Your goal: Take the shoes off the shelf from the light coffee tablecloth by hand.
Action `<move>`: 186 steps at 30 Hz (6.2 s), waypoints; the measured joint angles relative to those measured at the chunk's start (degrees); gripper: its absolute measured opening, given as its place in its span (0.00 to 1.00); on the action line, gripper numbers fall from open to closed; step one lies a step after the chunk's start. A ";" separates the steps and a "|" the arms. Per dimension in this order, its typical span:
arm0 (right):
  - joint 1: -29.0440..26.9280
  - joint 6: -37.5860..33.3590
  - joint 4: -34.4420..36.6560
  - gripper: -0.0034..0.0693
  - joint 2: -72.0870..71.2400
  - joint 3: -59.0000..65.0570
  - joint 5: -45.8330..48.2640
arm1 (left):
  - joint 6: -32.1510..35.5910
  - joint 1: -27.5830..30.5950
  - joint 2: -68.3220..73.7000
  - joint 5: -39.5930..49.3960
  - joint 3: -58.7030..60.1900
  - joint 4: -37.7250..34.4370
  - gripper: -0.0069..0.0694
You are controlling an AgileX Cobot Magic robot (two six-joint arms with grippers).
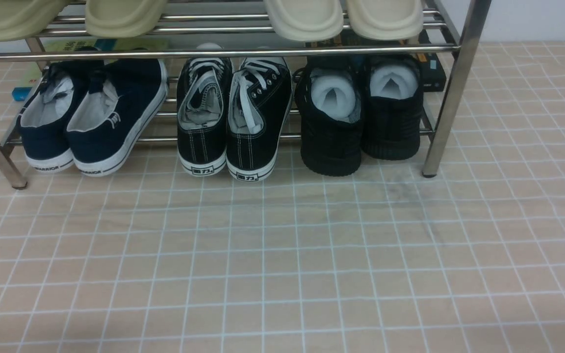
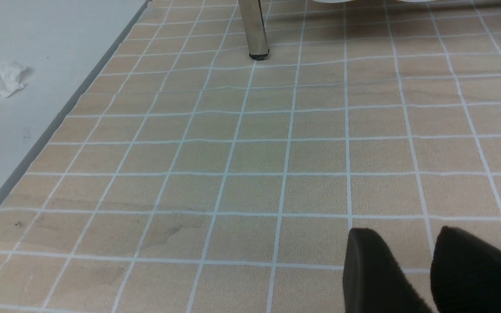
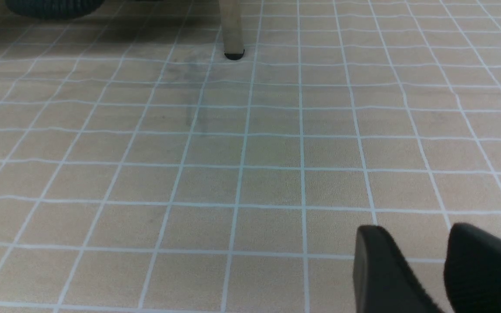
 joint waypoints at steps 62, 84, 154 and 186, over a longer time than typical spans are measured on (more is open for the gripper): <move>0.00 2.11 18.51 0.05 49.79 -44.29 34.42 | 0.00 0.00 0.00 0.02 0.00 0.11 0.41; 24.88 -0.05 11.50 0.21 101.16 -96.75 39.97 | 0.00 0.00 0.00 0.02 0.00 0.11 0.41; 39.34 7.67 4.25 0.06 90.71 -103.90 50.37 | 0.00 0.00 -0.11 0.06 0.00 0.16 0.40; 44.60 17.99 -17.81 0.06 103.15 -88.61 36.60 | 0.00 0.00 -0.11 0.06 0.00 0.16 0.40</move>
